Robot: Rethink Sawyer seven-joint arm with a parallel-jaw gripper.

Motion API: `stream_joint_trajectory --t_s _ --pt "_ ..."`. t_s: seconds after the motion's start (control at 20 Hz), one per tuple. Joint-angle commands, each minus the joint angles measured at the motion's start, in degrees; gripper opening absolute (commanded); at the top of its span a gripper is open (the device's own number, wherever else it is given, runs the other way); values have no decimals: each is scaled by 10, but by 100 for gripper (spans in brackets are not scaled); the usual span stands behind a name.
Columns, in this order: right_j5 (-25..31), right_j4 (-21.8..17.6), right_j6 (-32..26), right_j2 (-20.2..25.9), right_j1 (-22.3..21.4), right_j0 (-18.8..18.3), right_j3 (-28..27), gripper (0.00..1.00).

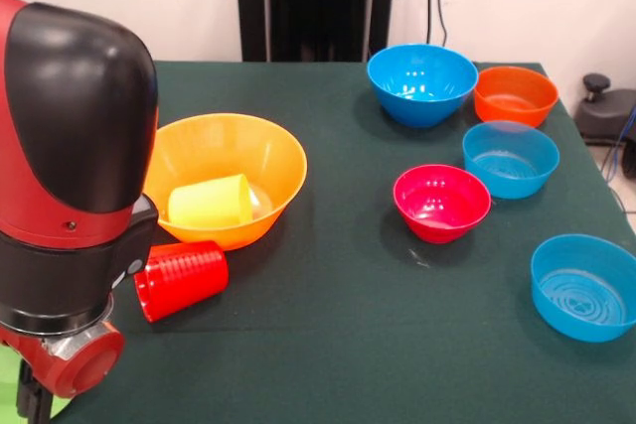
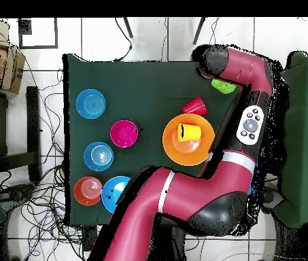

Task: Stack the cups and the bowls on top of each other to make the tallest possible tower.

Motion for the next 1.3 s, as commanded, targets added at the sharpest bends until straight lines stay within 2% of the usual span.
stream_joint_trajectory --t_s 0.05,0.15,0.2,0.3,0.55,0.6,0.85,1.1,1.3 --pt "47 -4 -28 38 -15 8 42 0" --pt "42 -6 -30 41 -20 9 51 0" --pt "51 -3 -29 37 -9 8 33 0" --pt "54 -5 -34 35 -10 9 32 0" --pt "49 -11 -48 37 -20 9 46 0" --pt "34 -13 -45 40 -24 10 55 100" --pt "37 -13 -43 39 -28 10 59 100" --pt "-15 -21 -57 61 -69 2 133 100" --pt "-34 -27 -80 72 -86 -13 166 100"
